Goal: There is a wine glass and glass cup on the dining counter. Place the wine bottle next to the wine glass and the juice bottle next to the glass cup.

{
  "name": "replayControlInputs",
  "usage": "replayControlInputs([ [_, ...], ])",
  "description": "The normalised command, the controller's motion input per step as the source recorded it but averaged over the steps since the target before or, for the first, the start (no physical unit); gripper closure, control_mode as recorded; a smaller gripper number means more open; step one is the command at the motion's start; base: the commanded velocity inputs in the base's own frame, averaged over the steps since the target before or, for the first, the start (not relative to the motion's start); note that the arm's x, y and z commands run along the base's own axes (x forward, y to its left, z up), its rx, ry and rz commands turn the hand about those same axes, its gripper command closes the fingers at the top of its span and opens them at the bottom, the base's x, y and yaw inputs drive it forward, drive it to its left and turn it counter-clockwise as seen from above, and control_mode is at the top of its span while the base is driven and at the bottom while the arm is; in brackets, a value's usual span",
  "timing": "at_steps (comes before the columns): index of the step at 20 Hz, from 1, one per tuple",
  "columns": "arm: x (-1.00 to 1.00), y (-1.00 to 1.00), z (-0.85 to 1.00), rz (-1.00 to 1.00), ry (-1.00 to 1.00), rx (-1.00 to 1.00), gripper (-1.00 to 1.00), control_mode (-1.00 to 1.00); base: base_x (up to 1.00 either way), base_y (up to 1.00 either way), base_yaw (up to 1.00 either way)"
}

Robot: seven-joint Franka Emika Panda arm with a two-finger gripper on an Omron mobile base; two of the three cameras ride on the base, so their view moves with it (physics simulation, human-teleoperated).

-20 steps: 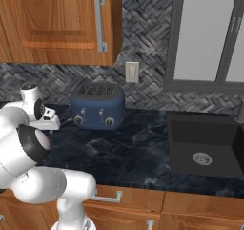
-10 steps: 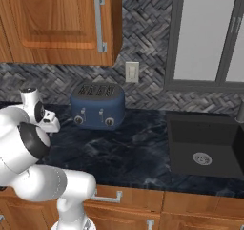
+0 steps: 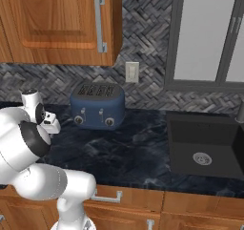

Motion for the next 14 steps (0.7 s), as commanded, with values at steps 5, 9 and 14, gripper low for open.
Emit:
replayControlInputs([
  [5, -0.03, -0.02, 0.00, 0.00, 0.00, 0.00, -1.00, -1.00, 0.00, 0.00, 0.00],
  [9, -0.02, -0.05, -0.02, 0.00, 0.00, 0.00, -1.00, -1.00, 0.00, 0.00, 0.00],
  [14, -0.03, -0.10, 0.00, 0.00, 0.00, 0.00, -1.00, -1.00, 0.00, 0.00, 0.00],
])
